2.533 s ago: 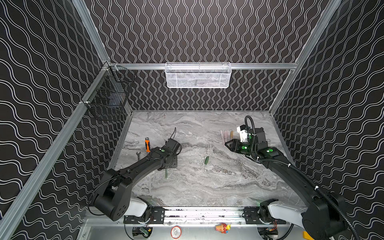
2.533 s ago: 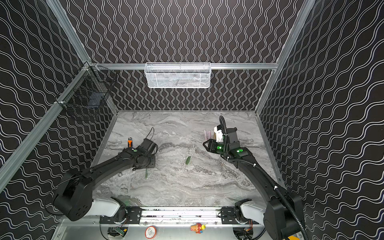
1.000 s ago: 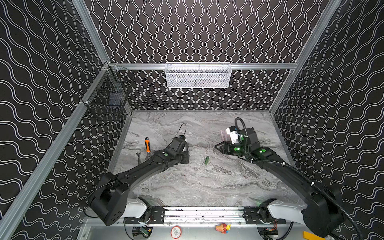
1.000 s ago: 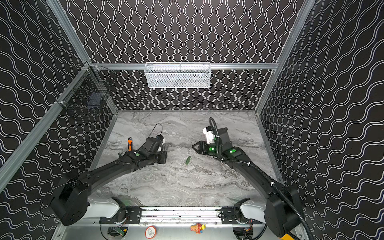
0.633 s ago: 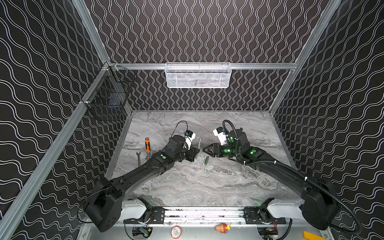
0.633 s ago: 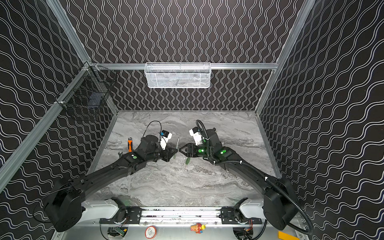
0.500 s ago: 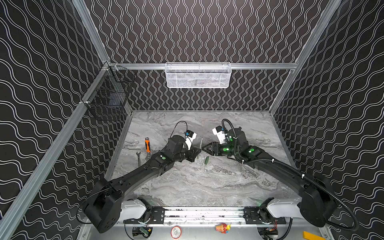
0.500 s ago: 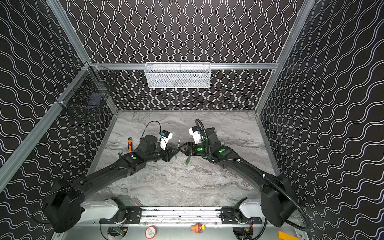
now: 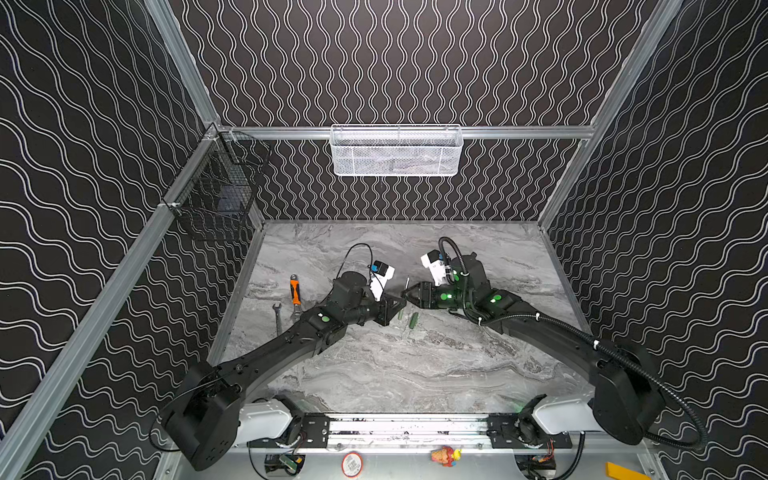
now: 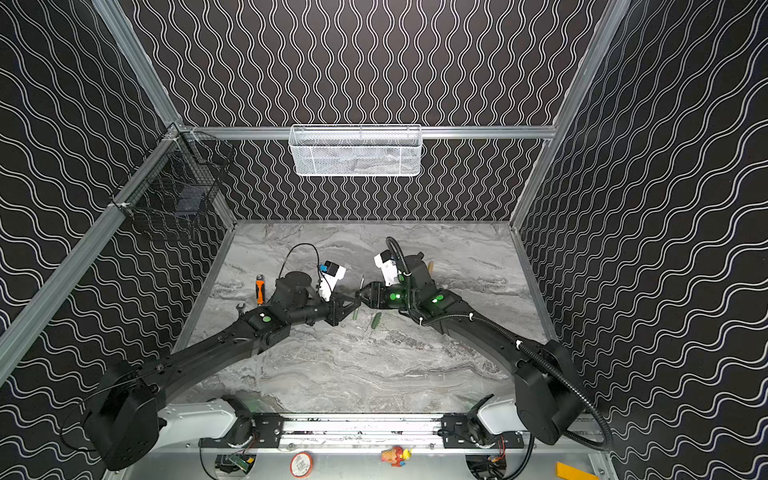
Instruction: Insert the pens into the pen caps
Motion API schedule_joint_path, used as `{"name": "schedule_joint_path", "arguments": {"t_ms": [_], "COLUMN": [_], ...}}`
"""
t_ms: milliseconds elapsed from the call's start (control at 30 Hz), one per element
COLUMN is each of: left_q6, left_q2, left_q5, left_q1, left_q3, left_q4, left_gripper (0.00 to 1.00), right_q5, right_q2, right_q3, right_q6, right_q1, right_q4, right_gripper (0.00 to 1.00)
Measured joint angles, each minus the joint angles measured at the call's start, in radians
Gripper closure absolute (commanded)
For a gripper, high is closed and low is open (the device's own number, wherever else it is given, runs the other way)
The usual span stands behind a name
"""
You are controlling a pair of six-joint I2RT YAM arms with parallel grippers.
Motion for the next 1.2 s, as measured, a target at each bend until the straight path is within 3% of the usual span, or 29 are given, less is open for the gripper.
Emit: {"name": "schedule_joint_path", "arguments": {"t_ms": [167,733,1200], "left_q6": [0.0,0.0,0.002], "left_q2": [0.001,0.024,0.024], "left_q5": [0.014,0.024,0.044], "left_q1": [0.0,0.0,0.0], "left_q3": [0.0,0.006,0.005], "left_q4": [0.011,0.026,0.024], "left_gripper": [0.98,0.95,0.64], "right_q5": [-0.001,0.008,0.011], "right_q2": [0.005,0.004,-0.019], "right_q3": [0.005,0.005,-0.004], "right_q6": [0.003,0.003,0.003], "right_q1": [0.002,0.002,0.007], "right_q4": [0.008,0.008,0.015], "right_gripper": [0.78,0.9,0.9]}}
